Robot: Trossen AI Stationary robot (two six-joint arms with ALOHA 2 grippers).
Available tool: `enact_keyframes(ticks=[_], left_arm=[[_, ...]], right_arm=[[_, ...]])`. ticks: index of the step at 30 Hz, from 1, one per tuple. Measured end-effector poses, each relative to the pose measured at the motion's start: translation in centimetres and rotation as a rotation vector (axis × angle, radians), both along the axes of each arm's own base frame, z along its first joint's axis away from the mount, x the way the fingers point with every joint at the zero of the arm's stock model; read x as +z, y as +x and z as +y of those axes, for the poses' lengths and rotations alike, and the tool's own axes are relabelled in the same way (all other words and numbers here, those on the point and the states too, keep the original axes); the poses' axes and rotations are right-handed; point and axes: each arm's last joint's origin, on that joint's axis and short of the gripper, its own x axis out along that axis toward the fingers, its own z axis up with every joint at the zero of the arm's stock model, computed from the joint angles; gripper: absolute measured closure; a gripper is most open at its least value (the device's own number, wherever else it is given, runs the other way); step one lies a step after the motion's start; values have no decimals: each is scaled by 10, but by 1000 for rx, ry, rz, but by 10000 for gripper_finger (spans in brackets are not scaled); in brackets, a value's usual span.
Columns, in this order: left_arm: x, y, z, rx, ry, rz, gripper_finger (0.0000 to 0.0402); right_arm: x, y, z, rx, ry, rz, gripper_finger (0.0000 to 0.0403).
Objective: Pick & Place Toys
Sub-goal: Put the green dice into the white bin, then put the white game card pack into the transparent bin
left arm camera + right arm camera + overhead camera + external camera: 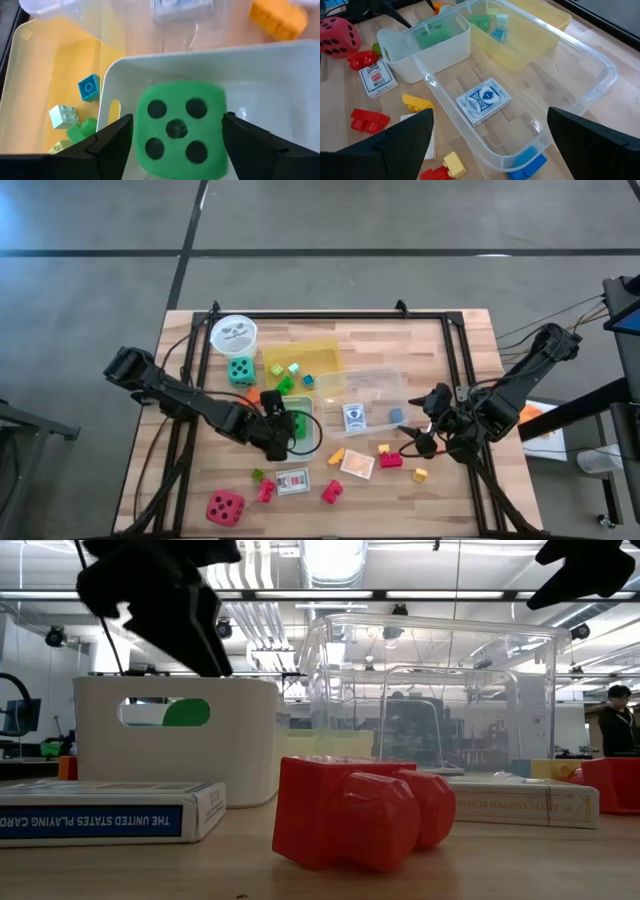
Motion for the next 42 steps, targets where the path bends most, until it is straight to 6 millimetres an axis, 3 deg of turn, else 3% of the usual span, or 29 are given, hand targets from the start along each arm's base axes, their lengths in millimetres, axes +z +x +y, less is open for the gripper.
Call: enact_keyframes(ticks=[7,14,19,25,30,36,42], left_arm=[[24,9,-13,49,-174,-90,112],[50,4,-55,-44,-302,-157,113],[44,-4,-85,-117,-299,-154,116],[37,-16,-103,-42,-412,-177,116],[26,-28,-118,-80,-467,-194,116],[16,-31,-127,-127,-497,-258,116],[-1,-23,-128,-94,-493,-193,116]], right_arm=[[0,1,1,1,6,-7,22],[-2,3,3,-8,7,-1,22],[-7,7,6,-17,3,10,22],[-14,14,13,-17,-5,20,22],[-21,20,19,-16,-23,37,22],[-32,26,25,-28,-46,71,22],[-39,30,29,-19,-55,98,22]])
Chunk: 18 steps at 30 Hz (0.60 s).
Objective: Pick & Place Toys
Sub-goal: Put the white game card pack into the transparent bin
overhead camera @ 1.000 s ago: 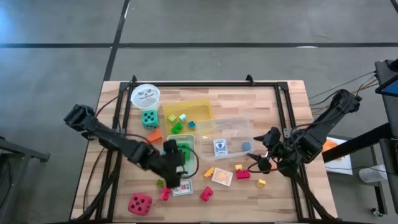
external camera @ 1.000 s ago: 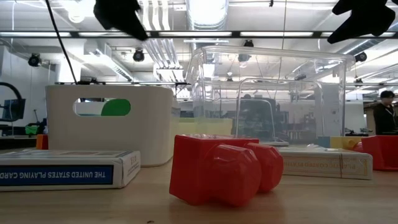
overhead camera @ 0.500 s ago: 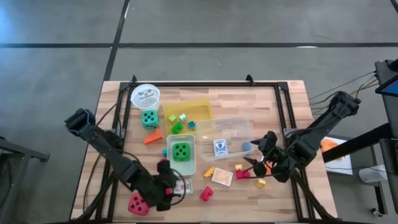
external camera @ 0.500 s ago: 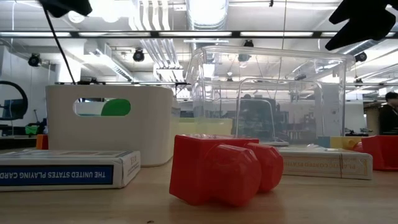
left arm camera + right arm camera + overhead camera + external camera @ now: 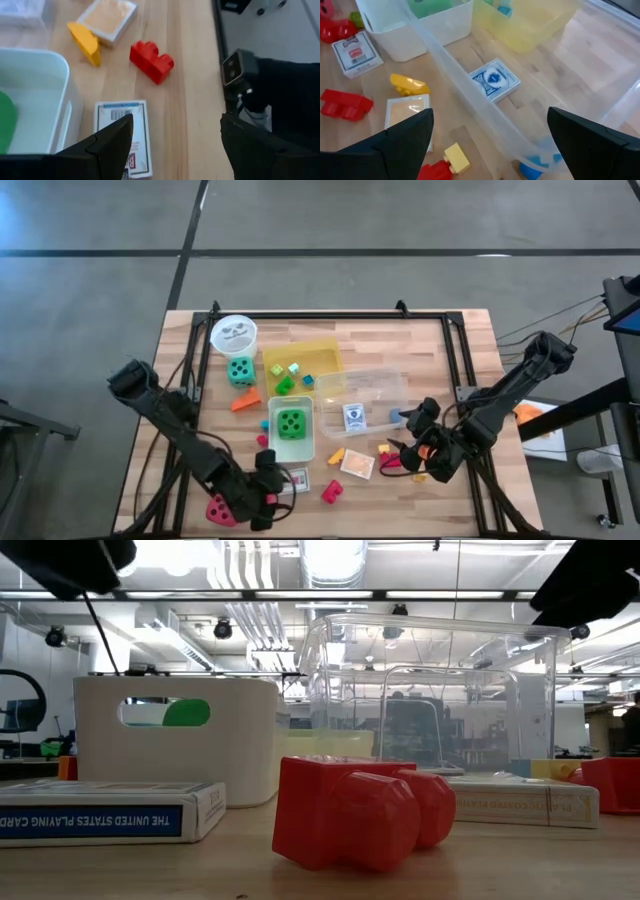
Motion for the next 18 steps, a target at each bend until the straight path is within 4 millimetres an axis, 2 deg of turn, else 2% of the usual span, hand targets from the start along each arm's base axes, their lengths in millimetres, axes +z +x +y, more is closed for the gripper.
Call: enact_keyframes(ticks=[9,15,18], left_arm=[[10,24,-1,27,123,175,116],[-2,28,-4,5,167,241,117],[-5,27,-3,58,130,259,117]], right_arm=[[5,-2,0,15,11,-11,22],[4,-3,1,74,-4,37,22],[4,-4,2,89,7,48,22]])
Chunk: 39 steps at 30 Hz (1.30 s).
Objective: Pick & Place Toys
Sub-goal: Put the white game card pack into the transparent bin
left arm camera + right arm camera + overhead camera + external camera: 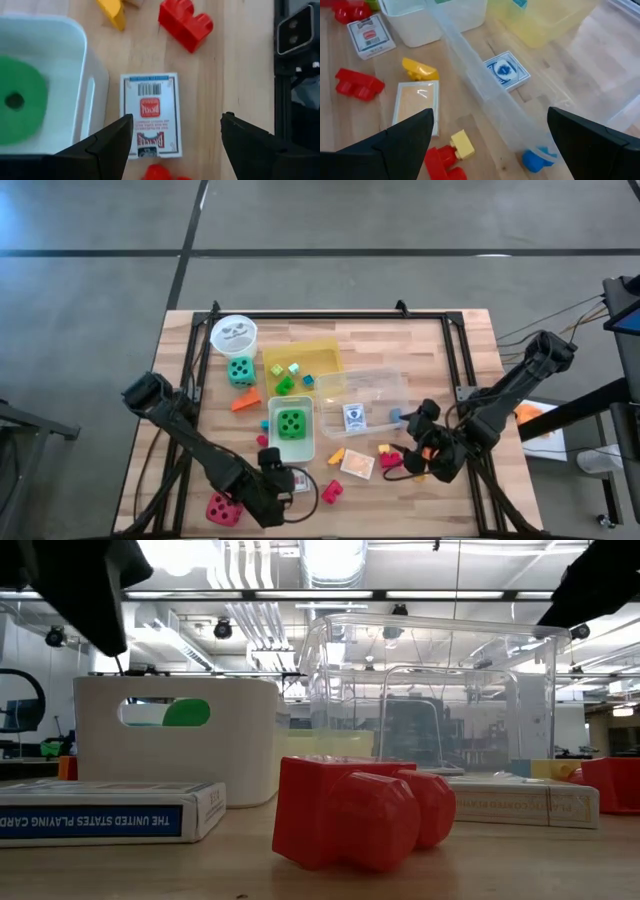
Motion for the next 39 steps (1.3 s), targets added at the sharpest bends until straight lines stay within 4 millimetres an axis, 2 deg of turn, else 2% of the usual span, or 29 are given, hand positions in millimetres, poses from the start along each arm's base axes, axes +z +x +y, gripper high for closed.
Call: enact_keyframes(ticks=[7,12,20,39], left_arm=[[-1,-3,2,24,-56,68,117],[-3,-3,7,137,-80,103,117],[-5,5,13,161,-49,62,117],[-4,9,15,109,-28,40,116]], right_arm=[[1,-7,6,44,2,-3,22],[3,-10,8,51,23,-15,22],[4,-10,9,45,32,-19,22],[5,-19,19,114,71,4,22]])
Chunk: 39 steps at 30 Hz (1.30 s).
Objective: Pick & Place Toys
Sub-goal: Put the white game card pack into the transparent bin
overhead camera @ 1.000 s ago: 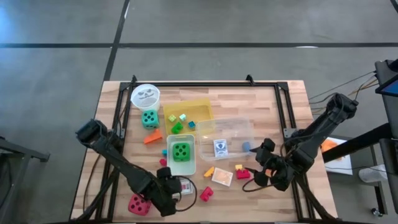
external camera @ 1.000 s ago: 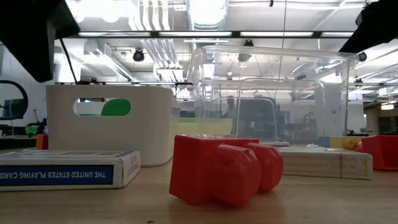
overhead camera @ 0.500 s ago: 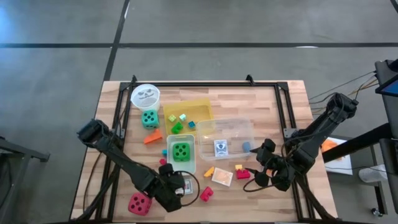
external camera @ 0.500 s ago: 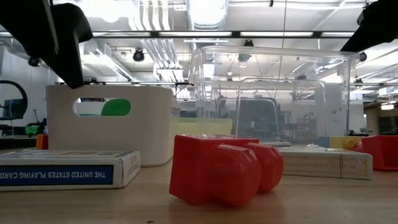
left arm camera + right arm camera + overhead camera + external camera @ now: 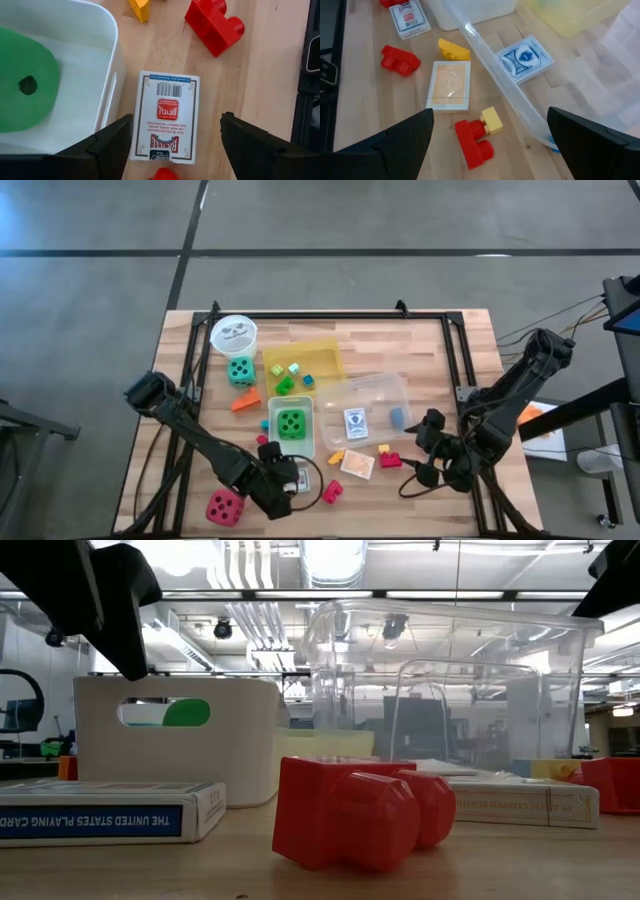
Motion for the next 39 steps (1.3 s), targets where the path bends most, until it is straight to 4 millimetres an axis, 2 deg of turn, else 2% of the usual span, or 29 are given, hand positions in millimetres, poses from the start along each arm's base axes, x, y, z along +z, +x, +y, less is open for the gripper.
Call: enact_keyframes(ticks=[9,20,23,28,30,39], left_arm=[[0,1,1,-40,21,1,116],[-1,2,3,9,2,2,114],[-5,0,5,37,0,15,93],[-18,-6,10,62,-19,68,23],[-23,-9,11,53,-25,93,7],[-32,-8,10,-69,-43,77,46]], right_arm=[[16,4,2,-12,-82,-103,22],[17,-12,9,10,-32,-79,22],[16,-18,14,33,-3,-70,22],[16,-25,19,66,5,-71,22],[15,-26,20,71,2,-69,22],[13,-26,20,73,-9,-65,22]])
